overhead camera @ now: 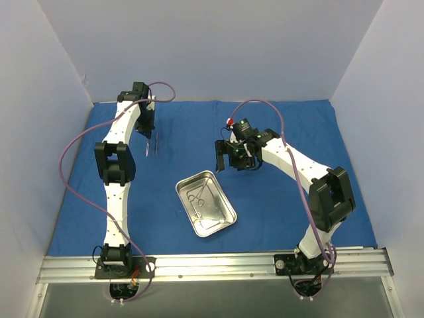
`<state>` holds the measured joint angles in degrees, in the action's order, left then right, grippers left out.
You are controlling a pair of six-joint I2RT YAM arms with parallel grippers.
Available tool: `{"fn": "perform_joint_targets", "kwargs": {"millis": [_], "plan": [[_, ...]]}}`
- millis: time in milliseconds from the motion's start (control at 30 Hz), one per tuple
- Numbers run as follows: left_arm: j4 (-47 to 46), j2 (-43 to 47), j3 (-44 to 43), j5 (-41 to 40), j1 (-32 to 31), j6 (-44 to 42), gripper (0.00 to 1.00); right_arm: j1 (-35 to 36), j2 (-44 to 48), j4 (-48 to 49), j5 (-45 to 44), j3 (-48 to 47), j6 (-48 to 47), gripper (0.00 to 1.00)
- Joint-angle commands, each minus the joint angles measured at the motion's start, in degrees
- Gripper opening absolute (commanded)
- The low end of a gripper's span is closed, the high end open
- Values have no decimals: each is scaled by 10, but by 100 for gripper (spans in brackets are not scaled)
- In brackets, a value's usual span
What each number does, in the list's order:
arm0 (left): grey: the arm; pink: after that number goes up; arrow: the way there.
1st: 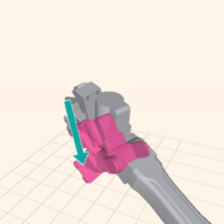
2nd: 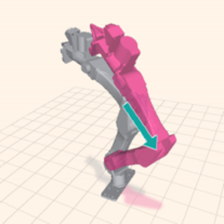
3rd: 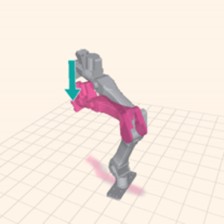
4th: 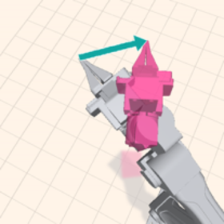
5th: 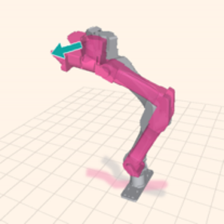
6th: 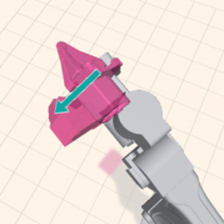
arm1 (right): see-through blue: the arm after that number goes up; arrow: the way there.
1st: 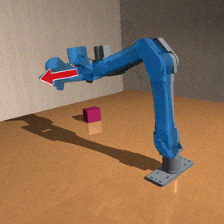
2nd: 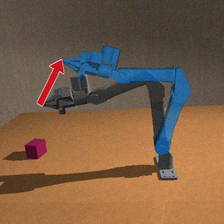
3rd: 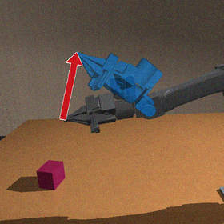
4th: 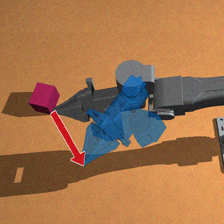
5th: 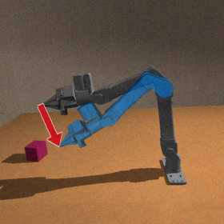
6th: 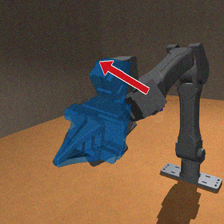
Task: Open and lay out the surgical kit
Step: Place the medical item in the surgical kit.
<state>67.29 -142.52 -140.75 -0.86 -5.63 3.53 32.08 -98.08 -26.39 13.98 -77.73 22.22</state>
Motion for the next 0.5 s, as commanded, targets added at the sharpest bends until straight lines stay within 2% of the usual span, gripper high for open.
{"fn": "perform_joint_targets", "kwargs": {"millis": [0,133,467], "plan": [[26,-11,-20,-38,5,-12,2,-4,5,-22,-11,6,-2,90],[14,-13,-6,-40,4,-12,2,-4,4,-17,-5,8,5,90],[19,-52,-54,-50,5,-12,2,-5,8,-9,-5,21,13,90]]}}
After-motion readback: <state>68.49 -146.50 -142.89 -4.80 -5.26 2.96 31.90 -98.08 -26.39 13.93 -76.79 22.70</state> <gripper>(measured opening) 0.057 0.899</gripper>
